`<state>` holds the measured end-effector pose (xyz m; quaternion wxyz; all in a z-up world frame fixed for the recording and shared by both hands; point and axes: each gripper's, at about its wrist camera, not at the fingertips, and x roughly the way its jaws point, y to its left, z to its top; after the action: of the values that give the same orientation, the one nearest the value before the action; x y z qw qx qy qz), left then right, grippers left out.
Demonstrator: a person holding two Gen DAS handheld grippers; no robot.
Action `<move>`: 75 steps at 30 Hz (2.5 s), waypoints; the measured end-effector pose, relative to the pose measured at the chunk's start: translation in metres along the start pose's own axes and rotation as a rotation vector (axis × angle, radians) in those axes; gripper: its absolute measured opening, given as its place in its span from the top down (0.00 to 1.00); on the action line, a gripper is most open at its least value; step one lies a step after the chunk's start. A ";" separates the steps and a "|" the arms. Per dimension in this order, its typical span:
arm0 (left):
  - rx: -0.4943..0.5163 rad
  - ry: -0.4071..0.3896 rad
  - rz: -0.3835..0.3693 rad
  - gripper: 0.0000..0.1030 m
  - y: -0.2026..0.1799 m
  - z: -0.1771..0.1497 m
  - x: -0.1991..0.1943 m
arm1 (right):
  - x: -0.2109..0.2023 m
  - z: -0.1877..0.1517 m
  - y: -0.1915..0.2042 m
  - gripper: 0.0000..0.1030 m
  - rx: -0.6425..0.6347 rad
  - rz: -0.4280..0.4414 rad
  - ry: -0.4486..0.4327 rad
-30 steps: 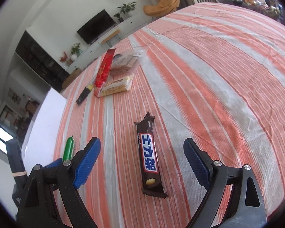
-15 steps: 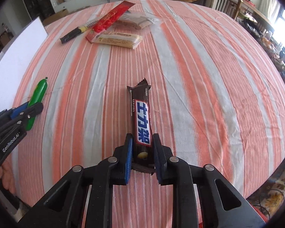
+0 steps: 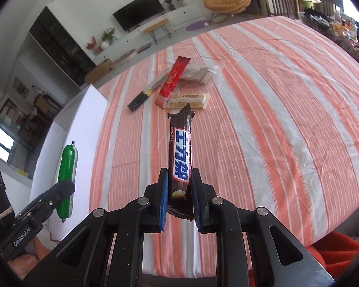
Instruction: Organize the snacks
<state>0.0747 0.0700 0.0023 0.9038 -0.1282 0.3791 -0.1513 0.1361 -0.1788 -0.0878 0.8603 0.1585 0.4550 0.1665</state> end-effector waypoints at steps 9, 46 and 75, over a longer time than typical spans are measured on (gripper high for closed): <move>-0.070 -0.099 0.052 0.78 0.045 0.020 -0.075 | -0.016 -0.001 0.042 0.82 -0.007 0.196 -0.002; -0.049 -0.169 0.277 0.05 0.063 0.008 -0.052 | 0.083 -0.018 0.010 0.32 -0.160 -0.365 -0.064; 0.132 0.165 0.348 0.00 0.018 -0.027 0.189 | 0.088 -0.023 -0.045 0.19 -0.030 -0.502 -0.109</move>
<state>0.1840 0.0131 -0.1446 0.8886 0.0116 0.4577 -0.0273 0.1696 -0.1788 -0.1838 0.9002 0.0368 0.4306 -0.0543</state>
